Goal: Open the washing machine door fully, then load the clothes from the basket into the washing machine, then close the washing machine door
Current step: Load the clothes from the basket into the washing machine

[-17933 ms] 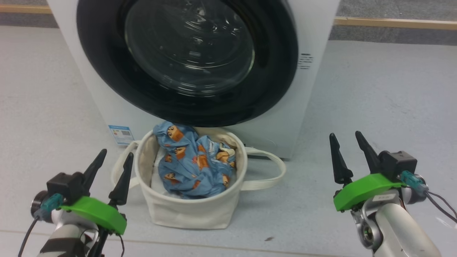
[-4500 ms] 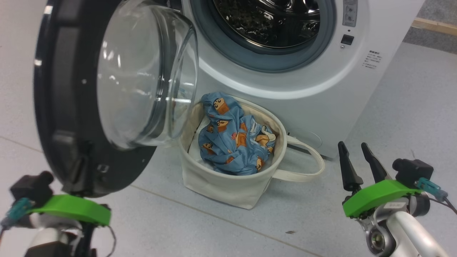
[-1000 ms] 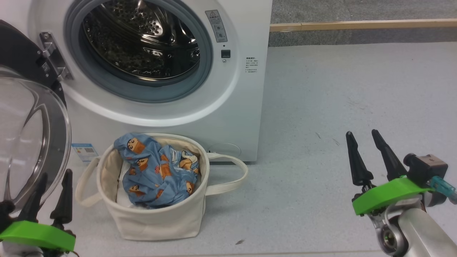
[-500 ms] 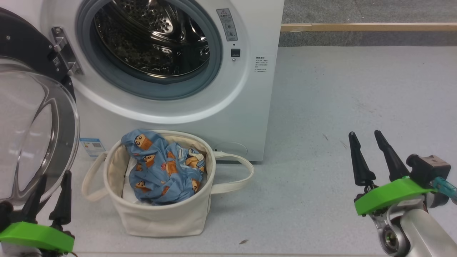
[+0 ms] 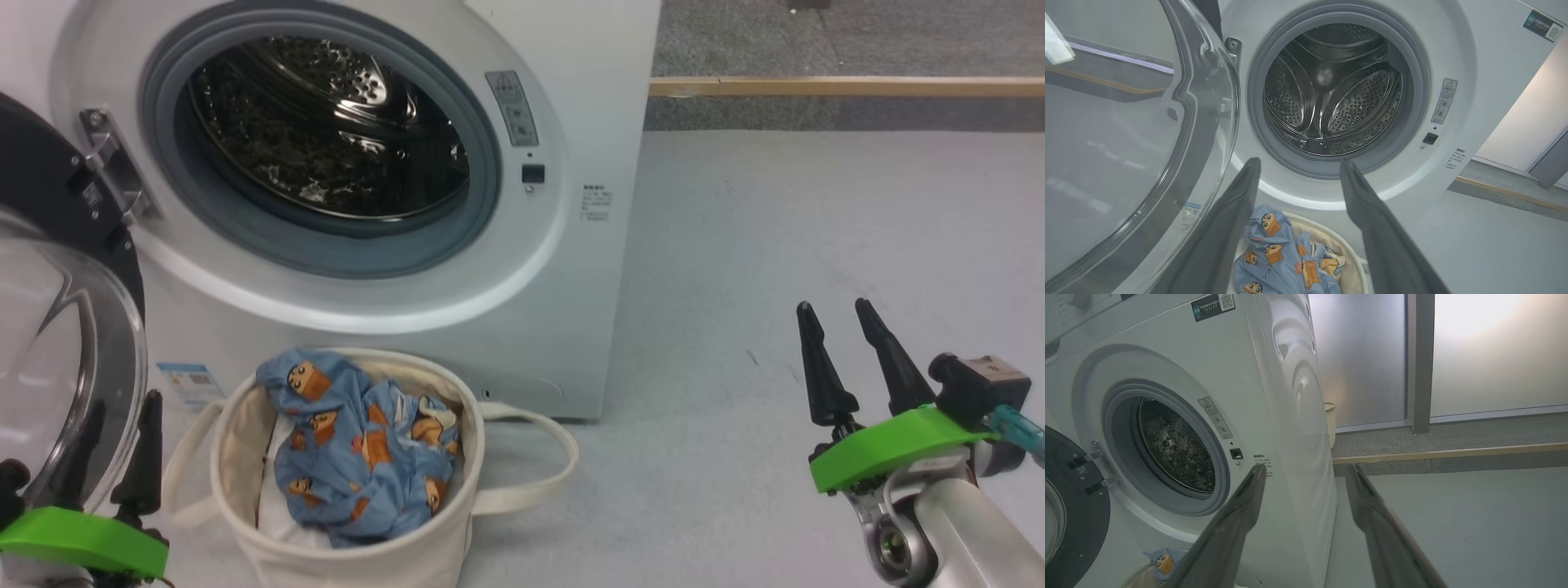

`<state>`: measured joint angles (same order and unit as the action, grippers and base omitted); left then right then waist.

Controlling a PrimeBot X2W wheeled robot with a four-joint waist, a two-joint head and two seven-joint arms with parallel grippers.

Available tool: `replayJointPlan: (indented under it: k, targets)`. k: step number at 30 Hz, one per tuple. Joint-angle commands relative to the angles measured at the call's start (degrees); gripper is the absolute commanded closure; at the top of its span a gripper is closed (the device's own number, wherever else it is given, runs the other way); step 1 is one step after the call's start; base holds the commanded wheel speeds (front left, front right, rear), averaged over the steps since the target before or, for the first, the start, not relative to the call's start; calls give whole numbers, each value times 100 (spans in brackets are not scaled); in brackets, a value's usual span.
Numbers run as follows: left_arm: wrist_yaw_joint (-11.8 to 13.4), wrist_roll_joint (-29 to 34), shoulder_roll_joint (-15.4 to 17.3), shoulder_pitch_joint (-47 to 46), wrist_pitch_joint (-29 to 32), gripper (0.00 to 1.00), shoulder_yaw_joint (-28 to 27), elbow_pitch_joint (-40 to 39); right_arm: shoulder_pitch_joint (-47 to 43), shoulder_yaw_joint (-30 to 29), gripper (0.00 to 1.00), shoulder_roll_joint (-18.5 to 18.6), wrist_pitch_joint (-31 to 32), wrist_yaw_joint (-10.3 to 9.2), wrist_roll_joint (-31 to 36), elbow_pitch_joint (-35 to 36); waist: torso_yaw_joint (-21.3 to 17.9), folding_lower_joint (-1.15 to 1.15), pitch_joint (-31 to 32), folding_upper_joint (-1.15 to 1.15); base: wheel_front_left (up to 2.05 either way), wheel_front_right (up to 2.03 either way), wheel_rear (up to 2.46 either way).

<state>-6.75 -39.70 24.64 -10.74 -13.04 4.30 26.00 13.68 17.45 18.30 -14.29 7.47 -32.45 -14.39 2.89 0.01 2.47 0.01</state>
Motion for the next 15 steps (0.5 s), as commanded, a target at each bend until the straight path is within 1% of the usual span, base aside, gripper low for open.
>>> replayJointPlan:
  k: [1,7,11,15]
  targets:
    - [45,-51,279,-321,-35,0,-287,-125,113,63,0,26,-71,2,-29,182,16,-1,-2,-1,186,-233,47]
    - [94,-60,292,-363,-37,0,-291,-90,127,93,0,-7,-71,2,-40,167,64,-1,-8,-1,183,-218,35]
    - [91,-60,291,-370,-44,0,-272,-82,129,111,0,-18,-71,2,-49,160,76,-1,-10,-1,151,-151,0]
    - [86,-64,269,-368,-53,0,-237,-63,129,149,0,-19,-71,2,-71,158,76,-1,-19,-1,103,-103,0]
